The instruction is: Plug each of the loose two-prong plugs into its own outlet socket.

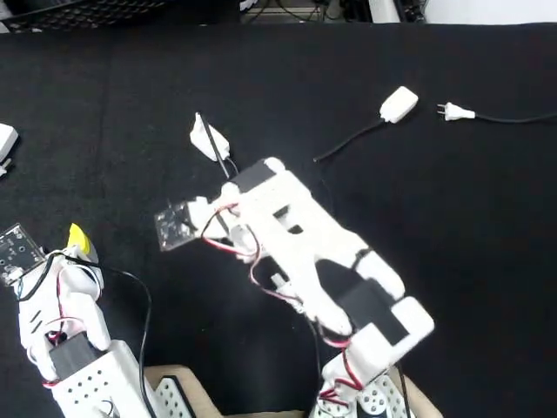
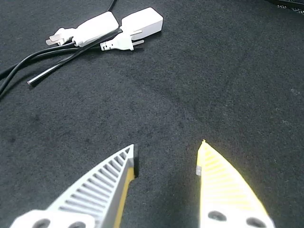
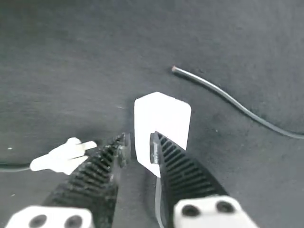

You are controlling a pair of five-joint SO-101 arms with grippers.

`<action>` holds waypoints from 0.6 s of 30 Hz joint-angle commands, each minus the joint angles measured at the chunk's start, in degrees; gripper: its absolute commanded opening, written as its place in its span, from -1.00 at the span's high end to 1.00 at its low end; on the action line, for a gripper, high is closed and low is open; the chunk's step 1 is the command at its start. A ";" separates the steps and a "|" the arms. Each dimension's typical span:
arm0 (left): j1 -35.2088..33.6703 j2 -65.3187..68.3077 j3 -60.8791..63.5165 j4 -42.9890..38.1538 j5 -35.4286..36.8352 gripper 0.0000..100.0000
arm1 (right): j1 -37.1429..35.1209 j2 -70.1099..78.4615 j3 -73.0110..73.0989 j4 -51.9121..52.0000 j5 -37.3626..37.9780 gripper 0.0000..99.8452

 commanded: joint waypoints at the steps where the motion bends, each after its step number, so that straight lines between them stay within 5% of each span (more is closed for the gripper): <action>1: -0.40 -0.26 0.75 0.26 0.00 0.55 | 3.87 3.38 -5.58 -1.23 -0.62 0.83; 6: -0.40 -0.26 0.75 0.26 0.00 0.55 | 7.30 11.12 -14.73 0.53 -0.62 0.83; 18: -0.40 -0.26 0.75 0.26 0.00 0.55 | 6.77 13.23 -29.41 28.92 -2.64 0.83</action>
